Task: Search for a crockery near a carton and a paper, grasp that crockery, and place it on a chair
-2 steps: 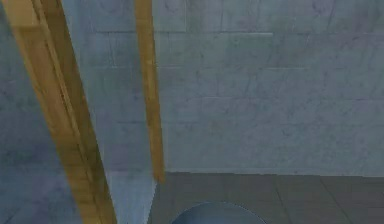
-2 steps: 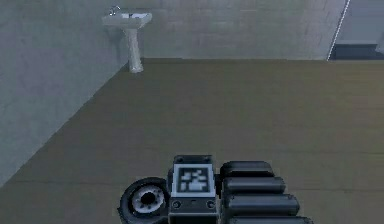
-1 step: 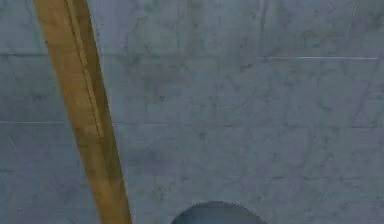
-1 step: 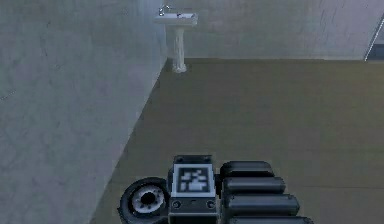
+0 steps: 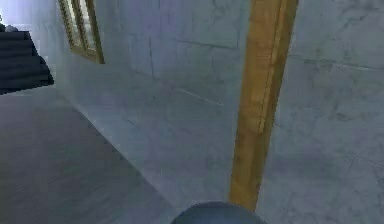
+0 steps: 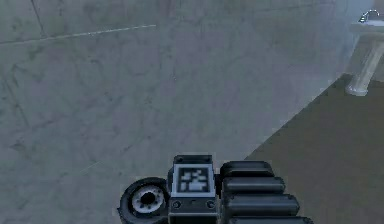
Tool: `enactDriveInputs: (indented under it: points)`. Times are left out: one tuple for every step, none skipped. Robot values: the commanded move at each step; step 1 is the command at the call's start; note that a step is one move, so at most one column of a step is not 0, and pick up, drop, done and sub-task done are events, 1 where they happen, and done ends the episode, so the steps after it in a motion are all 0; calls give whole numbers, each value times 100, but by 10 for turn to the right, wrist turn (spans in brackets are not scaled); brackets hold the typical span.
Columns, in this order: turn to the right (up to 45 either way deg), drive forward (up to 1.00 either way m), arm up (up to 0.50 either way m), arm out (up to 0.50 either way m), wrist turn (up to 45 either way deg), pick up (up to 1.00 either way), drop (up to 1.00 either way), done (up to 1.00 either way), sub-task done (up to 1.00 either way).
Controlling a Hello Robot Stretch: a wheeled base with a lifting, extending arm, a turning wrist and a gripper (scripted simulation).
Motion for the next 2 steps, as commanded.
enactDriveInputs:
  points:
    - [-240,0,0,0,0,0,0,0,0]
    - [0,100,0,0,0,0,0,0,0]
